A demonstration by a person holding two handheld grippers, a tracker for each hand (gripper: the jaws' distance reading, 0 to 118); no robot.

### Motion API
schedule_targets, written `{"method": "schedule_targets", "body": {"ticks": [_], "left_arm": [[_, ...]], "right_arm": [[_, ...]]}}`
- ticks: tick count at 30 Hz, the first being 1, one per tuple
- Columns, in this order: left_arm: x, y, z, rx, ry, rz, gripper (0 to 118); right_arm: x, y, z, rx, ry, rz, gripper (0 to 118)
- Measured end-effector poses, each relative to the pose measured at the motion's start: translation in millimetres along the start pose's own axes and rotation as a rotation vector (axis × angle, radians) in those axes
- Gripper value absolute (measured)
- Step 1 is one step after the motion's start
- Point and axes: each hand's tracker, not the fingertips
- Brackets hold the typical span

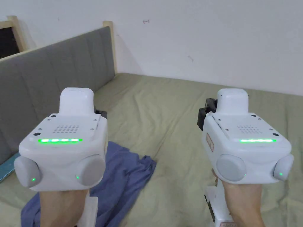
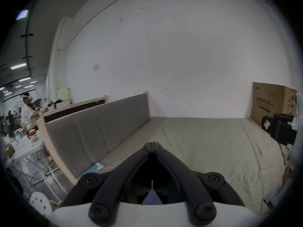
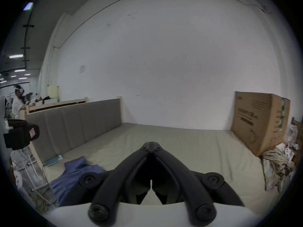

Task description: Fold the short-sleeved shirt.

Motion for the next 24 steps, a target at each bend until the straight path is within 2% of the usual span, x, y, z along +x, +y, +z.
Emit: {"method": "schedule_targets", "body": {"ticks": [5, 10, 12, 14, 16, 20, 21, 22, 24], "left_arm": [[-33.2, -10.1, -4.0, -0.048, 0.076, -0.021, 0], [-46.8, -23.6, -20.0, -0.140, 0.079, 0.003, 0], [-46.4, -32.0, -35.6, -0.208, 0.053, -0.001, 0], [-46.0, -45.6, -54.9, -0.252, -0.010, 0.053, 0], [-42.1, -62.2, -83.7, -0.414, -0.064, 0.058, 0], [-32.0, -112.0, -132.1, -0.572, -0.121, 0.127, 3], [-29.7, -125.0, -140.2, -0.604, -0.123, 0.157, 13], [-27.8, -136.6, -149.7, -0.655, -0.133, 0.155, 29], [-23.1, -156.3, -165.5, -0.748, -0.152, 0.163, 85]], "right_arm": [[-36.6, -6.3, -17.6, -0.041, 0.107, -0.038, 0], [-51.1, -16.4, -28.9, -0.074, 0.125, -0.013, 0], [-50.7, -20.8, -32.3, -0.093, 0.130, -0.019, 0], [-48.4, -26.2, -36.8, -0.115, 0.128, -0.032, 0], [-42.7, -35.6, -46.2, -0.150, 0.120, -0.044, 0], [-35.5, -49.6, -56.8, -0.213, 0.096, -0.057, 0], [-33.3, -54.5, -60.9, -0.230, 0.093, -0.061, 0], [-31.1, -59.3, -64.7, -0.248, 0.088, -0.065, 0], [-27.5, -70.0, -72.1, -0.277, 0.080, -0.074, 0]]}}
